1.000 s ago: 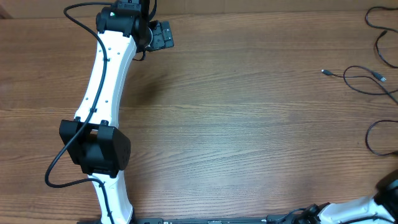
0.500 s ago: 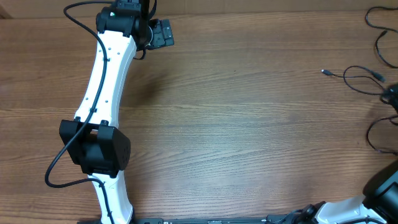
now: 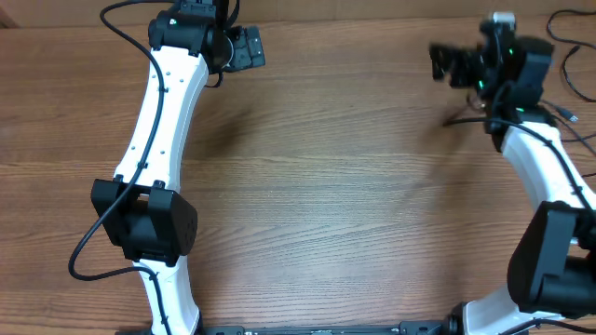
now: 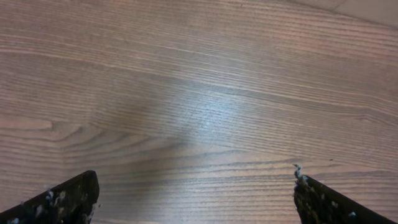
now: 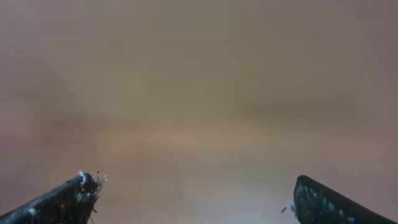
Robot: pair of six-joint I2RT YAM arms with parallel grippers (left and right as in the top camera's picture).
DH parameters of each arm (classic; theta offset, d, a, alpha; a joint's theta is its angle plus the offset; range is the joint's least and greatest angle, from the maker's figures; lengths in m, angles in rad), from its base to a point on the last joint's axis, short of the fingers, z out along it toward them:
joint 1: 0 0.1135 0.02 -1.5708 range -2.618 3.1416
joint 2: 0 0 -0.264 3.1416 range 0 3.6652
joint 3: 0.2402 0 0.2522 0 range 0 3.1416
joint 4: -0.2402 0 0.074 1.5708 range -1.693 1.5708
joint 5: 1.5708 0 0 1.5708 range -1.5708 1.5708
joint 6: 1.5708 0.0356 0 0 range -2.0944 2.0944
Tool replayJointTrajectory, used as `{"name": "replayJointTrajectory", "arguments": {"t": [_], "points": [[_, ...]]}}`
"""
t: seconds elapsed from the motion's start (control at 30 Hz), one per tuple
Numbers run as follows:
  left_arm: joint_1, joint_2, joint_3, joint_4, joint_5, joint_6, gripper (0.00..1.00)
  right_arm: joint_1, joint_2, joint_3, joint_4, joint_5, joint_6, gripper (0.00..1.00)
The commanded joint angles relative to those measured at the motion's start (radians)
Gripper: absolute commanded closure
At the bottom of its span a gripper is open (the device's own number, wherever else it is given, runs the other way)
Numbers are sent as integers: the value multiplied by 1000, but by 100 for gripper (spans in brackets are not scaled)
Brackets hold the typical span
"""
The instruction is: Untangle cables
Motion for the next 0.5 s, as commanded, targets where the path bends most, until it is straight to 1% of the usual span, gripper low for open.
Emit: {"name": "replayJointTrajectory", "arguments": {"t": [0.0,0.07,0.1,0.13,0.2,0.27,0.3,0.37,0.47], "points": [[-10,9,6,-10,8,-12,0,34,-101,46,236,-42,-19,0],[-10,9,6,-17,8,-12,0,44,-117,46,434,-69,-19,0],[-10,9,6,-20,8,-13,0,44,-122,46,492,-82,-19,0],[-10,9,6,-22,8,-13,0,43,-130,46,505,-108,-19,0],[-12,9,6,-23,8,-14,0,36,-150,46,442,-223,-19,0],[-13,9,6,-23,8,-15,0,27,-178,45,287,-386,-20,0],[-13,9,6,-24,9,-15,0,26,-199,39,219,-399,-62,0],[-14,9,6,-33,16,-14,0,25,-261,28,172,-364,-188,0],[-14,9,6,-49,27,-14,0,16,-394,12,55,-275,-305,0]]}}
